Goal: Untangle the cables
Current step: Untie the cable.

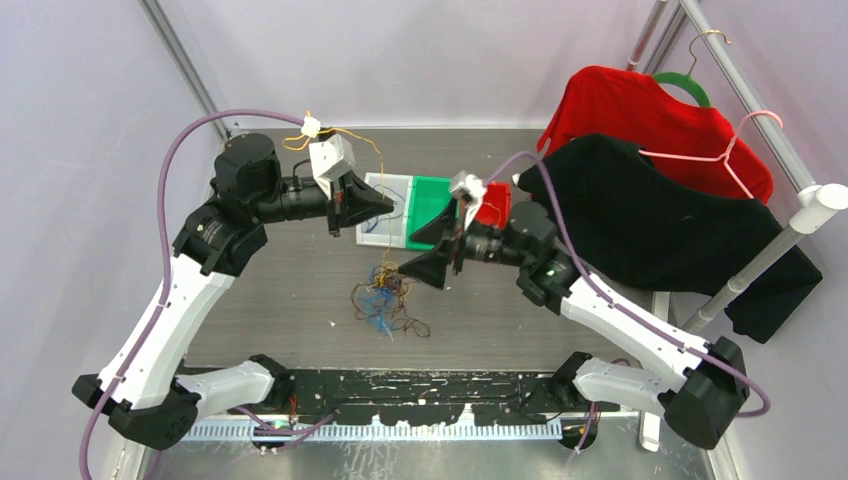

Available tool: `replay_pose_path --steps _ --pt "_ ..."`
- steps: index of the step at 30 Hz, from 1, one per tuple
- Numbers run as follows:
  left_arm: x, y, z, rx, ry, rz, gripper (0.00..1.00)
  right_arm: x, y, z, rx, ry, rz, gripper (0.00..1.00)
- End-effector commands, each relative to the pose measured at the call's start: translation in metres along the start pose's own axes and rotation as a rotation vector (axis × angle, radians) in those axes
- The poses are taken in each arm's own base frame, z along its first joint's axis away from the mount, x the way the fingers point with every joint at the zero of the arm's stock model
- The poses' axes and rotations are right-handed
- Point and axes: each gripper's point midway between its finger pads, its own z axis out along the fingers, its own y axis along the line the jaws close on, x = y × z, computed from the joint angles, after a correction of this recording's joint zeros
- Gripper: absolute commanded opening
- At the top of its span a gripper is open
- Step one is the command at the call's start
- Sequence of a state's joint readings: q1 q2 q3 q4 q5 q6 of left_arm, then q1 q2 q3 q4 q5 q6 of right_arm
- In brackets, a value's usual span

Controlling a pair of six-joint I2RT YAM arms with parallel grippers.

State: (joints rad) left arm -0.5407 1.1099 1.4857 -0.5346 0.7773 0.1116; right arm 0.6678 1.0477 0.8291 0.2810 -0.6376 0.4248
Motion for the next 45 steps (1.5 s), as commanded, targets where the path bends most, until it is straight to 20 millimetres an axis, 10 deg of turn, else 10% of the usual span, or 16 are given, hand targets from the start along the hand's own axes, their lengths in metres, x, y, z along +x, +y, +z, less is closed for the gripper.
replay_pose_path --steps 1,15,26,36,45 --pt "-0.026 0.000 -0.010 -0.029 -0.042 0.075 0.00 0.002 0.034 0.027 -0.108 0.009 -0.153 0.94" --pt "-0.064 -0.019 -0.028 -0.008 -0.114 0.122 0.00 0.038 -0.018 0.090 0.040 -0.087 -0.055 0.46" --pt "-0.110 -0.031 -0.046 -0.020 -0.209 0.205 0.00 0.080 -0.059 0.074 0.212 -0.073 0.017 0.55" --pt "-0.091 -0.025 -0.049 -0.065 -0.172 0.248 0.00 0.052 -0.054 0.031 0.341 -0.164 0.091 0.67" --pt "-0.078 -0.017 -0.044 -0.086 -0.141 0.249 0.00 0.058 -0.027 0.057 0.151 -0.145 0.206 0.63"
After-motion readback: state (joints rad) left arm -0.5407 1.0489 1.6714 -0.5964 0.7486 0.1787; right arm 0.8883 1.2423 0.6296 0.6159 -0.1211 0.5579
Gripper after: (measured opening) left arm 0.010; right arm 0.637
